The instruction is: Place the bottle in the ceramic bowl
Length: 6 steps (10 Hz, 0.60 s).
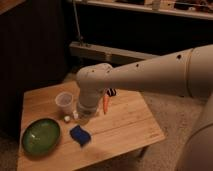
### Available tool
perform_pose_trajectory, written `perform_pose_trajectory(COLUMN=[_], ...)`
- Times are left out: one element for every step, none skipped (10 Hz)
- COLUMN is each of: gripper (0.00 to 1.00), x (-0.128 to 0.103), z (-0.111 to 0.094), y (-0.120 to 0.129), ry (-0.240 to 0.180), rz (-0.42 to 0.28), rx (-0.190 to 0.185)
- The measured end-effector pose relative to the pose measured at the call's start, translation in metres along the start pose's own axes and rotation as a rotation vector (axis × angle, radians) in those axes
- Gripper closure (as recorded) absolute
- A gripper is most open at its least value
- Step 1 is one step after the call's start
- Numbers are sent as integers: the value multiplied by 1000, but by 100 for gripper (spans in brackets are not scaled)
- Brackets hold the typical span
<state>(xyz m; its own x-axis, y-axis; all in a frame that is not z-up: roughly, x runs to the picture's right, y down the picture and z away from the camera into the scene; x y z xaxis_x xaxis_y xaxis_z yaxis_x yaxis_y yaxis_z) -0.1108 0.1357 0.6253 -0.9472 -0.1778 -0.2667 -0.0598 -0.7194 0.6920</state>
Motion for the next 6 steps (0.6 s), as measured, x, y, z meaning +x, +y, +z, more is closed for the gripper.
perform_pose_trajectory(gripper=[96, 96, 96, 96, 96, 96], x=[0, 0, 0, 1, 2, 2], z=[0, 0, -1, -3, -9, -21], y=[0, 0, 0, 2, 5, 16], ry=[0, 0, -4, -19, -28, -46], rz=[0, 0, -6, -17, -46, -89], rx=[0, 0, -5, -21, -52, -103])
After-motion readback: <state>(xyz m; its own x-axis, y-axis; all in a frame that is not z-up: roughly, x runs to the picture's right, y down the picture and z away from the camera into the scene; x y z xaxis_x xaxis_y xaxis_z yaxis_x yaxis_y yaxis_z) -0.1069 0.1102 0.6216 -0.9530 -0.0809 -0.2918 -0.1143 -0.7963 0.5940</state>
